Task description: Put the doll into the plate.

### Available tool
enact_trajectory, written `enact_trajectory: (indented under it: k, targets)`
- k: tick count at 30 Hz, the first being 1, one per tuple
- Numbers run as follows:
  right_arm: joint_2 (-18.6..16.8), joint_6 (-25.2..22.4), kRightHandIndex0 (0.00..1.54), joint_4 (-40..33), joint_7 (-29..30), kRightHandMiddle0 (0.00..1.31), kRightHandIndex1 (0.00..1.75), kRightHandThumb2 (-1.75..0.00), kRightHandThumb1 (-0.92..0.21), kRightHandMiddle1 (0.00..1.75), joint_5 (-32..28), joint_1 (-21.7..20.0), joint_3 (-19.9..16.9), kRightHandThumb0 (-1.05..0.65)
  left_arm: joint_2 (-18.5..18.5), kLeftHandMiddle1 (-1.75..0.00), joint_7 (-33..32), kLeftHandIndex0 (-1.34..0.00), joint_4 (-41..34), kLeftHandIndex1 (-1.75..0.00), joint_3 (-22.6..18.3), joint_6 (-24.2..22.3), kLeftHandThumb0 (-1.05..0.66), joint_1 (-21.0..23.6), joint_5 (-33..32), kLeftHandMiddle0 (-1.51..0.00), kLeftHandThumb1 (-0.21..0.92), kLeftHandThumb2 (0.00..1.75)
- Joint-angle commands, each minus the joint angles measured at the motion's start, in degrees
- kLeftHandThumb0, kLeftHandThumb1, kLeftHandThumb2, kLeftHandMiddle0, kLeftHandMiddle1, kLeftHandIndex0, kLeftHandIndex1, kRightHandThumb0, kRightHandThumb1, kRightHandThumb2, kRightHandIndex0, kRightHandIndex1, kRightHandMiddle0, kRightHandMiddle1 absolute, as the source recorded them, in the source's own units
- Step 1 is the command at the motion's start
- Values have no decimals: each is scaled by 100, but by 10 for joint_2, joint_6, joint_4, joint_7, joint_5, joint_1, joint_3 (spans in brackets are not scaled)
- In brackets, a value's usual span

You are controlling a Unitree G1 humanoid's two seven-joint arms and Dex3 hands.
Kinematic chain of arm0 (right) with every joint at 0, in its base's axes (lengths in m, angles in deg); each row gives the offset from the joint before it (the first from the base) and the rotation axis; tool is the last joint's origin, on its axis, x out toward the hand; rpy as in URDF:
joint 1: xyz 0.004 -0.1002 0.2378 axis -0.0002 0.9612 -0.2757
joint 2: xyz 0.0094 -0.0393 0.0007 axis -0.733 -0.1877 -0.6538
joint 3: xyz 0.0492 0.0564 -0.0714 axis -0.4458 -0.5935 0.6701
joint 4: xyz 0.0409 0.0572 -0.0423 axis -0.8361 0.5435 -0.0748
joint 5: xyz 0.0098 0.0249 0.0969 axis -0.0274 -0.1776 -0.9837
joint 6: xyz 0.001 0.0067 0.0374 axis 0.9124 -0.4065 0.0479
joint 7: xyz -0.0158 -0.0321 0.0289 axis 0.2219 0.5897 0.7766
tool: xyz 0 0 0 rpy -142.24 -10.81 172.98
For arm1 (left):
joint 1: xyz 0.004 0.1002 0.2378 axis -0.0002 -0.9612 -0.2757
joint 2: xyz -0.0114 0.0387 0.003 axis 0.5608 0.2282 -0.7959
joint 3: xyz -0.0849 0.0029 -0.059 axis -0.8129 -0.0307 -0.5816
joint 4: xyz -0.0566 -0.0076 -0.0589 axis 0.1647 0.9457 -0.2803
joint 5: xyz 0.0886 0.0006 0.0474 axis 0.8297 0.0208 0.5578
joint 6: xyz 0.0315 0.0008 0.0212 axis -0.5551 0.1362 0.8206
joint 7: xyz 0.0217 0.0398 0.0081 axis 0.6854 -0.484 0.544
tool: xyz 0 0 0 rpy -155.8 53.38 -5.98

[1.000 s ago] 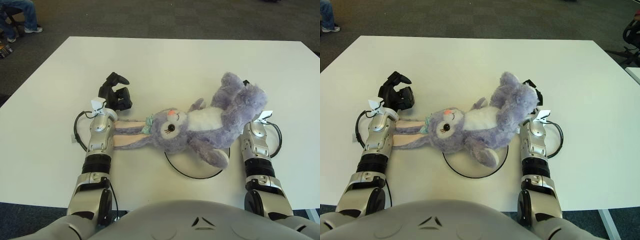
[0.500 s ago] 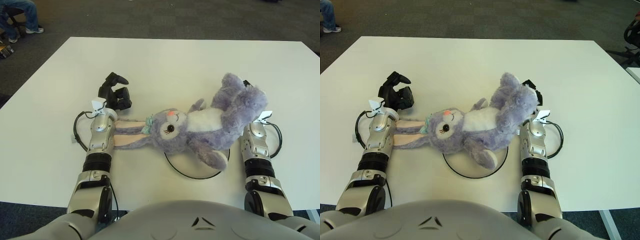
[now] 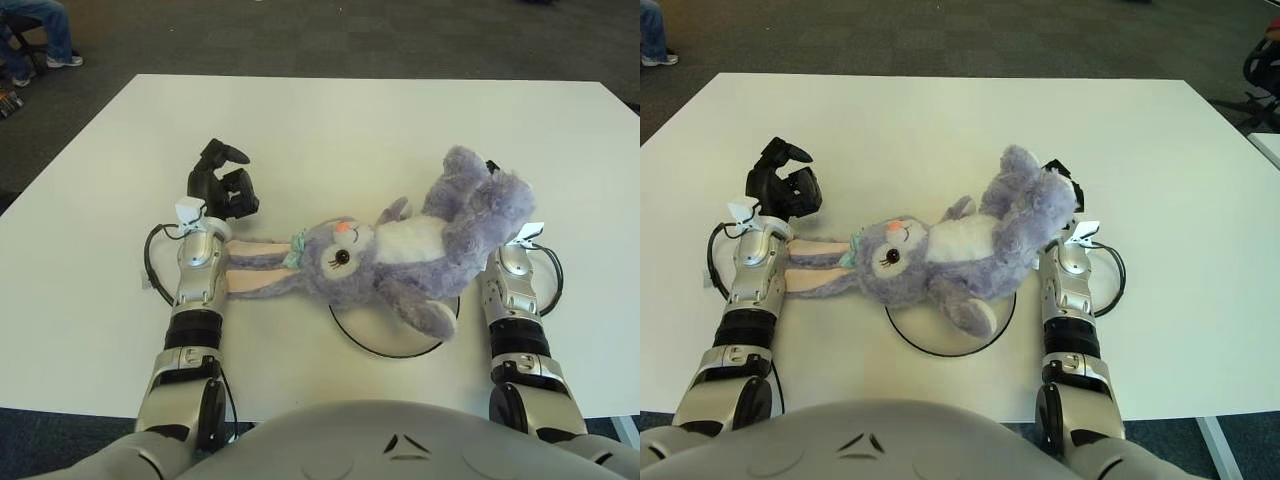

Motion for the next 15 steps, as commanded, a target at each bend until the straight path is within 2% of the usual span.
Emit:
enact_trajectory:
  k: [1, 15]
  targets:
    - [-2, 4, 129, 0, -3, 70, 175, -144, -21, 175, -2, 14, 0, -52, -26, -175, -11, -57, 4, -175, 2, 3, -46, -34, -2, -122, 36, 126]
    - [-2, 7, 129, -3, -3, 69, 175, -143, -22, 175, 1, 16, 0, -52, -41, -175, -15, -62, -35, -175, -4, -12, -48, -53, -24, -118, 31, 132]
